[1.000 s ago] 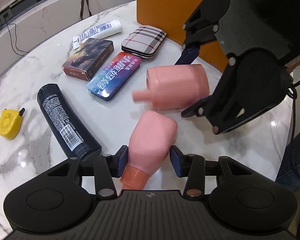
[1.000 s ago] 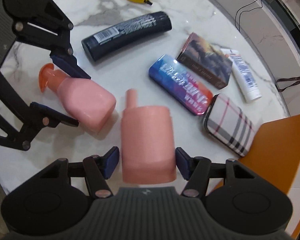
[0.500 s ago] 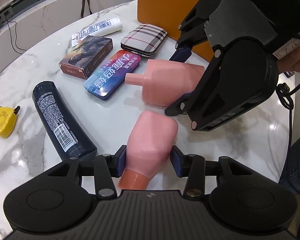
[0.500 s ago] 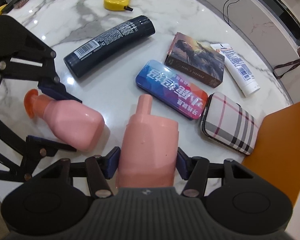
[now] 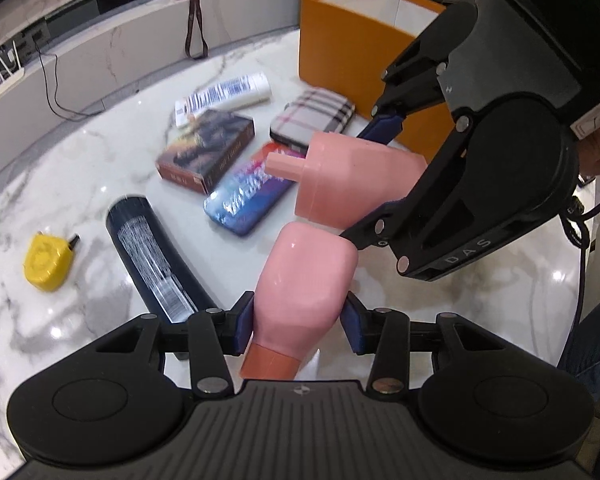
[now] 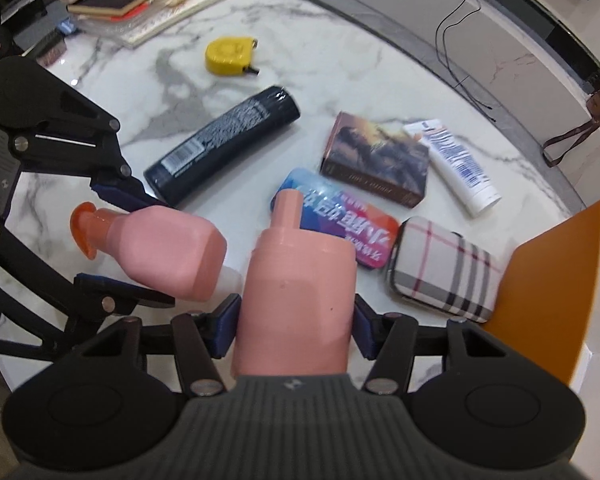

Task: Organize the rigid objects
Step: 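Carry both pink bottles over the orange box with both tools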

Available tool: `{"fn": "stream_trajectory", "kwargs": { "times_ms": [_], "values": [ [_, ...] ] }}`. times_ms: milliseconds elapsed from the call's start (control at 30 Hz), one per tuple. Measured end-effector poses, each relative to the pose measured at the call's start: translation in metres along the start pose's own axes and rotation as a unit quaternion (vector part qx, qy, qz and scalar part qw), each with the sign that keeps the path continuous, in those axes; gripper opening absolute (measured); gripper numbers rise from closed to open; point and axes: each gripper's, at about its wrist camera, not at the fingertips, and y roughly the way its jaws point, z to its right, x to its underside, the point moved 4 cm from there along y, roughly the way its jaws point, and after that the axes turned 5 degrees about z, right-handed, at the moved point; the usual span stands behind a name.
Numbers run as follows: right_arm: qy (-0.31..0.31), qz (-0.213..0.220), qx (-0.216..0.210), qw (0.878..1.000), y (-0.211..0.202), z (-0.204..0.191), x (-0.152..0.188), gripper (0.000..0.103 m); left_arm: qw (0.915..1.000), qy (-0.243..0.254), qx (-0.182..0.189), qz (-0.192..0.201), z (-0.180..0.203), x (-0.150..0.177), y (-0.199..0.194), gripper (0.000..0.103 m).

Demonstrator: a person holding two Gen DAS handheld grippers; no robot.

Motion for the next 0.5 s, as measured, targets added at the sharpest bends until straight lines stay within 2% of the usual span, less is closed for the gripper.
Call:
{"fn": "stream_trajectory", "kwargs": {
  "times_ms": [267,500],
  "values": [
    [0.021,0.030,0.013,0.999,-0.025,0.018,-0.001,0.059,0.9996,0.021,-0.013,0.012,0.009,-0.025,-0.016,0.051],
    [0.055,0.077,0.032,0.995,-0.060,0.043,-0.001,0.059,0.9979,0.050,-0.029,0.028,0.019,-0.062,-0.034,0.051]
  ]
}}
